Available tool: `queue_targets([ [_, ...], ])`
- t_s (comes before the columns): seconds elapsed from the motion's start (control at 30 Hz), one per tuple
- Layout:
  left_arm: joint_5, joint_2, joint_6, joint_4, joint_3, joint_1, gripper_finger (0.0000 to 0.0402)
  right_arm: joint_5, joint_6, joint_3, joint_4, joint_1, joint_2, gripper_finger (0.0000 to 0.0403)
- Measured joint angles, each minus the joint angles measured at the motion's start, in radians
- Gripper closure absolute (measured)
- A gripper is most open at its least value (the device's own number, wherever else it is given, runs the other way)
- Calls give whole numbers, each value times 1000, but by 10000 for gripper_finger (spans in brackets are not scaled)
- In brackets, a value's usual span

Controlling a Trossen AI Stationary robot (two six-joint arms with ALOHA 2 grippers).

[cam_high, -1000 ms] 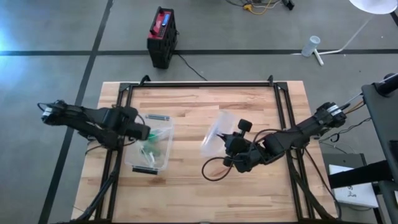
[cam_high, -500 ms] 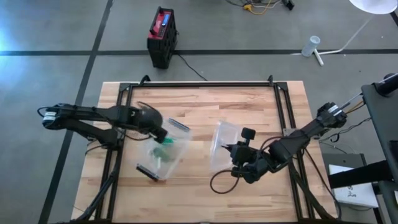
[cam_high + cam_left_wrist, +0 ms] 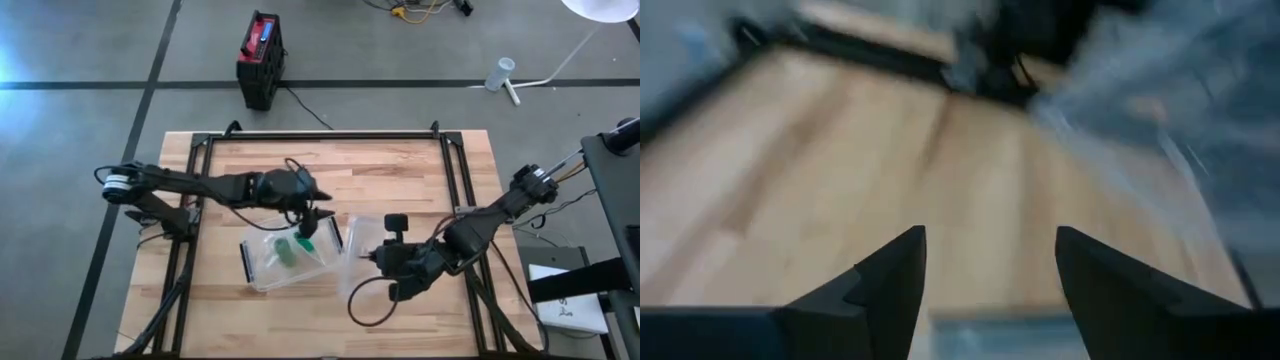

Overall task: Roll bandage
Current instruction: Close the transparent bin

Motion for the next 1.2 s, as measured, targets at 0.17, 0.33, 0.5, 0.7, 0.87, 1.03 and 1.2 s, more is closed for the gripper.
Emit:
queue_targets([
  [0.17, 23, -35, -147, -745, 236, -68, 184, -39, -21, 80, -74, -7, 1, 380],
  [0.33, 26, -51, -395, -1304, 389, -225, 199, -46, -158, 117, -50, -63, 1, 380],
  [0.5, 24, -121, -654, -1418, 411, -427, 219, -179, -292, 116, 39, -166, 1, 380],
  [0.7, 5, -204, -934, -1404, 285, -609, 255, -247, -352, 113, 36, -247, 36, 380],
  [0.87, -20, -262, -1039, -1337, 106, -637, 290, -257, -399, 113, 23, -265, 66, 380],
  [1.03, -43, -290, -901, -1146, -50, -577, 316, -261, -392, 113, 16, -272, 96, 380],
  [1.2, -128, -282, -614, -981, -107, -508, 326, -268, -352, 115, -18, -268, 97, 380],
])
